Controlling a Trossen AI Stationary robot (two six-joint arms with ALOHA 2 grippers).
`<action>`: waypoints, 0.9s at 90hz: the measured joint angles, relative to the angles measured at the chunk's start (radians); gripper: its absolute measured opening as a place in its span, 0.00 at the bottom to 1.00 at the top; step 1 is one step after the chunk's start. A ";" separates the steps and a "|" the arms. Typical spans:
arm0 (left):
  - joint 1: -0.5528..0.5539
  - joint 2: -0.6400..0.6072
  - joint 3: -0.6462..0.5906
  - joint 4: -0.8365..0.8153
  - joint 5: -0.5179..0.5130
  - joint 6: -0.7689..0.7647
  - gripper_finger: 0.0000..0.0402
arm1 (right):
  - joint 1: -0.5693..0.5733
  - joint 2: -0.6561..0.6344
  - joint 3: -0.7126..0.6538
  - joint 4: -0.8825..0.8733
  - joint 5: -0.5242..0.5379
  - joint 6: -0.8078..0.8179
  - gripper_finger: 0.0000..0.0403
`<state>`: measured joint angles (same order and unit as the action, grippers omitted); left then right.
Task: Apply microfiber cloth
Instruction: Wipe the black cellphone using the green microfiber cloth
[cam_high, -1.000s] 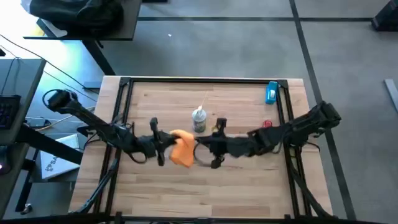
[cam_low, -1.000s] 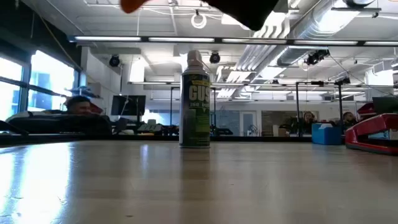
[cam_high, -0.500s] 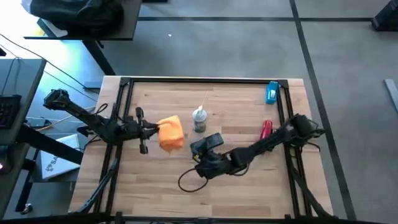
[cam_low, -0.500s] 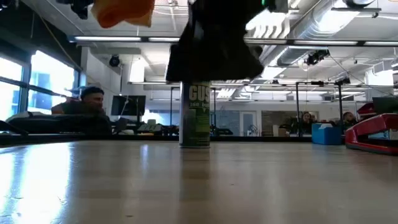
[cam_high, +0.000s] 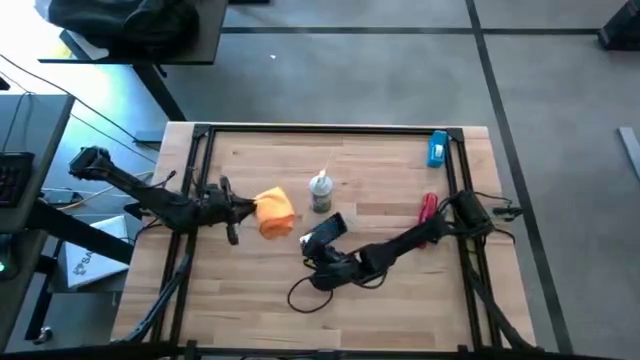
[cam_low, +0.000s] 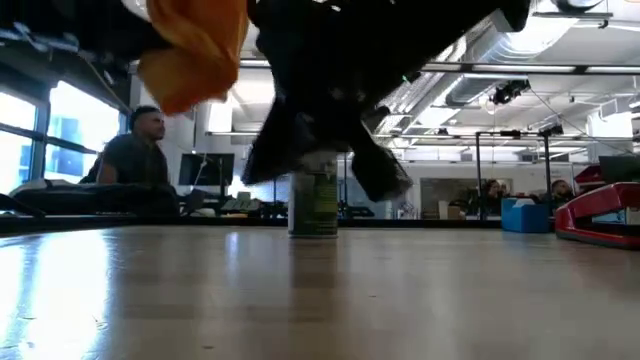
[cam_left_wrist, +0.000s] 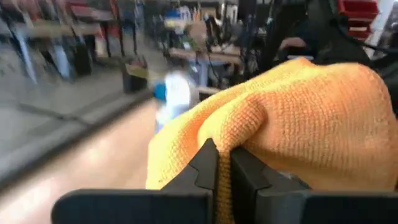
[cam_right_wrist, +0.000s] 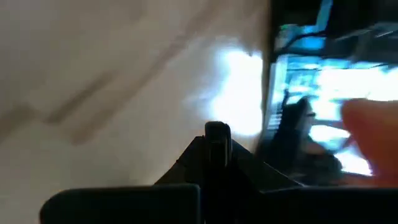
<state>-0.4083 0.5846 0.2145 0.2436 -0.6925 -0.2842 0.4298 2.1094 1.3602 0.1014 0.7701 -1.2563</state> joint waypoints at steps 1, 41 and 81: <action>0.007 0.000 -0.006 0.000 0.008 -0.015 0.00 | 0.002 0.000 0.000 0.015 0.000 -0.024 0.02; 0.190 0.024 -0.124 0.049 0.395 -0.230 0.00 | 0.010 0.000 0.000 0.119 -0.305 -0.095 0.02; 0.259 0.178 -0.122 0.375 0.509 -0.049 0.00 | -0.082 0.125 0.075 0.227 -0.726 -0.029 0.02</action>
<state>-0.1496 0.7631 0.0924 0.6185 -0.1833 -0.3334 0.3474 2.2341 1.4355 0.3283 0.0444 -1.2856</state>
